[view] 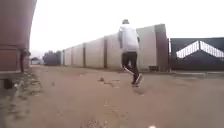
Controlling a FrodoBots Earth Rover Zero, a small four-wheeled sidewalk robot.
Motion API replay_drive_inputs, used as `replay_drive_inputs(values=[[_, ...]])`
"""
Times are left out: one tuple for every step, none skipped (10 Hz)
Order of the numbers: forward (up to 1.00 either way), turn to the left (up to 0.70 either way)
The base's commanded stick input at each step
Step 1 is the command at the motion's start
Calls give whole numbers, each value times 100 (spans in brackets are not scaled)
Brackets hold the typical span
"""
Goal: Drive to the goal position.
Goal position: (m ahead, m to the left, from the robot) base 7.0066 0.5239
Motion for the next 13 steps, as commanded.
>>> replay_drive_inputs(values=[[100,27],[100,27],[100,27],[100,27],[100,27],[100,27],[100,27],[100,8],[100,0],[100,0],[100,0],[100,0],[100,0]])
